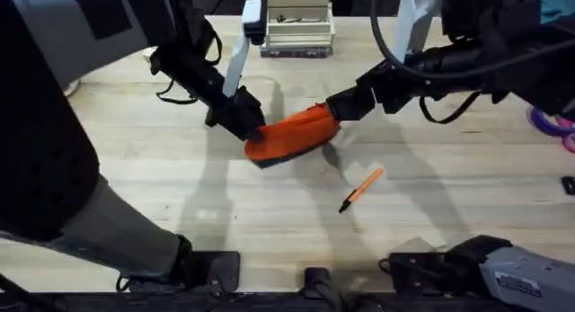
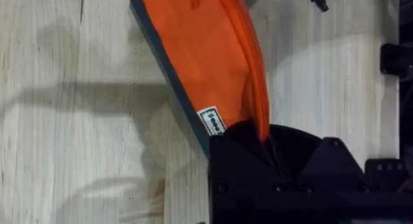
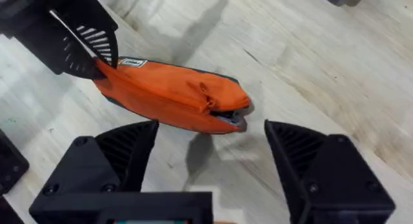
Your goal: Unzip the bag, pick up the pens from the table one at a time and place them inside, then zip the bag closed.
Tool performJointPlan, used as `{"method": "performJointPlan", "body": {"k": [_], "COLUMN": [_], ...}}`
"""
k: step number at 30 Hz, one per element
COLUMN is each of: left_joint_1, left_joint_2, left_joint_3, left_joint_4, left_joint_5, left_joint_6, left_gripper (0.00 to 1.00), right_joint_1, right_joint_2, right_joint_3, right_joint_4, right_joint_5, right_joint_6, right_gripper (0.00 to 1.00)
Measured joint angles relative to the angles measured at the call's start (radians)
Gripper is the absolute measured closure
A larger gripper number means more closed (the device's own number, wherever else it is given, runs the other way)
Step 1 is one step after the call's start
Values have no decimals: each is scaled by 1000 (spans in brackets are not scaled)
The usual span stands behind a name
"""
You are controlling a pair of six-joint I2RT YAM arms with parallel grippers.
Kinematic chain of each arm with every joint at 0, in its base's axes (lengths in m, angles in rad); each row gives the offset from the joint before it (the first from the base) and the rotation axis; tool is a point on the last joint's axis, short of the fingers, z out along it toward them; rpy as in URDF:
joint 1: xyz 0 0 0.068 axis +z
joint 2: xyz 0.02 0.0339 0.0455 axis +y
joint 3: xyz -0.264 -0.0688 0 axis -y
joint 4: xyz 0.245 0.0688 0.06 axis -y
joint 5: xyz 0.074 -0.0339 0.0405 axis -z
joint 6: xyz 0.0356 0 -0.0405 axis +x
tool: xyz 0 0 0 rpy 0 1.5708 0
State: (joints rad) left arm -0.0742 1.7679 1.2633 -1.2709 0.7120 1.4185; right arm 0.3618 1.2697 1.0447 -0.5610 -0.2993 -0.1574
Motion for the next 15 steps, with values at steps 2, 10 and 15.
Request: {"method": "performJointPlan", "body": {"k": [2,10,15], "left_joint_1": [0,0,0], "left_joint_2": [0,0,0], "left_joint_3": [0,0,0], "left_joint_4": [0,0,0], "left_joint_5": [0,0,0], "left_joint_6": [0,0,0], "left_gripper": [958,958,958], "right_joint_1": [0,2,16], "right_joint_2": [0,21,83], "right_joint_3": [0,0,0], "right_joint_4": [0,1,12], "right_joint_5": [0,0,-4], "right_joint_6": [5,19,20], "right_gripper": [4,4,3]}}
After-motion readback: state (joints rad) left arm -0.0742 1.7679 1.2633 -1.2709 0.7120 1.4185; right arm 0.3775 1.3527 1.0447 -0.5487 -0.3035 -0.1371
